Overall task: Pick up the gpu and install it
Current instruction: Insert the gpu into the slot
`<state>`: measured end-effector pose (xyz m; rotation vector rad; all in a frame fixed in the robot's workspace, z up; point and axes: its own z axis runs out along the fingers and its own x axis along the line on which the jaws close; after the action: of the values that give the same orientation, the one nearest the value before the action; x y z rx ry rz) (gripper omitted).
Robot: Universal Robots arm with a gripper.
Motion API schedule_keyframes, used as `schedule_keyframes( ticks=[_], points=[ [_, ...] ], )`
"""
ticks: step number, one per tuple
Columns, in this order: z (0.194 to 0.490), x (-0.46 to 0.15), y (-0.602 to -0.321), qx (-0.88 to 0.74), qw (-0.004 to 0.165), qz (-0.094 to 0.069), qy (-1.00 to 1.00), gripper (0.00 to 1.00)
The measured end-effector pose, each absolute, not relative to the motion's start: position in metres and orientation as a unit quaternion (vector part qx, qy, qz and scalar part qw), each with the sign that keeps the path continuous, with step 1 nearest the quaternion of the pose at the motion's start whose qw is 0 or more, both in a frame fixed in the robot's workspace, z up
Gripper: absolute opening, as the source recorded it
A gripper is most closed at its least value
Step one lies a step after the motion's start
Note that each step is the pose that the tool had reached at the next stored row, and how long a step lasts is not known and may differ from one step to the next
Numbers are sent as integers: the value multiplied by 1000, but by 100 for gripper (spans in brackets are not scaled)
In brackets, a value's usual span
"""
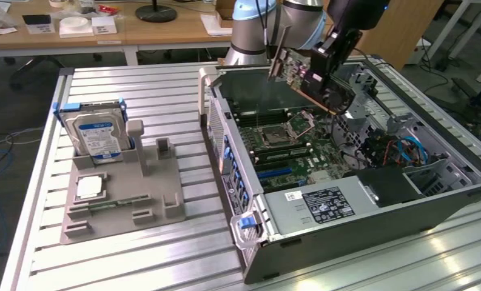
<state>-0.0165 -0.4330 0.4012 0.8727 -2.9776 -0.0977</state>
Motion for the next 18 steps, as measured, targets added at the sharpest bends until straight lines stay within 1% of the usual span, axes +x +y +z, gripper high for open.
schedule_keyframes(
  ticks=[18],
  points=[
    [396,-16,-433,430,23,-28,-902,28]
  ],
)
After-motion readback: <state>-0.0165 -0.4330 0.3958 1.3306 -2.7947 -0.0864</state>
